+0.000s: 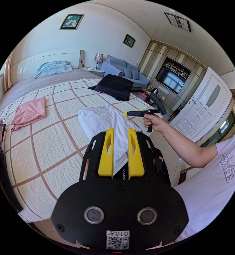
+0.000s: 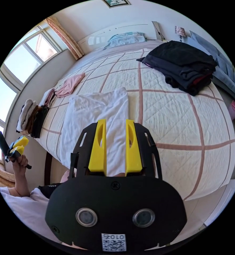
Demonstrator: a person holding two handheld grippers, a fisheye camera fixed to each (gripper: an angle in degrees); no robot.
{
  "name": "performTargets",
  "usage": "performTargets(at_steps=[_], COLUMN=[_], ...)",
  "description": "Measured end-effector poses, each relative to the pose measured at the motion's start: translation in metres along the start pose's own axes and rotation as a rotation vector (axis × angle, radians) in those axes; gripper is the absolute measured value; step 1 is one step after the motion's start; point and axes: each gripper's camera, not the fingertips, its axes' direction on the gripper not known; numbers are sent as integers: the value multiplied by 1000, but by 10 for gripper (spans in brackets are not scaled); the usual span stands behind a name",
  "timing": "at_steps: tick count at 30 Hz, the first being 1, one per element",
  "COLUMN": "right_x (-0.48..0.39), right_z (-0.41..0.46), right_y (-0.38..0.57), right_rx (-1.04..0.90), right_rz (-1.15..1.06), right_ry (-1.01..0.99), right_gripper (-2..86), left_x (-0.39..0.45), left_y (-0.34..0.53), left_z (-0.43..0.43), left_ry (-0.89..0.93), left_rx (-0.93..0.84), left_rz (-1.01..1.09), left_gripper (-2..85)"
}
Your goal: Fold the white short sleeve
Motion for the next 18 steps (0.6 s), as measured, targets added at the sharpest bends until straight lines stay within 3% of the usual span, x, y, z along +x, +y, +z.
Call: performTargets(at_steps=[9,13,18], right_x=[32,26,-3], right_z=[52,42,-15], right_y=[-69,-54,-74], right_rx=[-123,-108,-35], right_rz=[47,31,34], right_ry=[19,2,-175], right_gripper=[85,43,39], left_x=[-67,-123,-163], left_y=[-19,-12,-30], left_z=[-9,14,19], left_ry=[88,190,227], left_rx=[-19,-46,-48], left_rz=[5,-65,-21], left_gripper=[86,89,101])
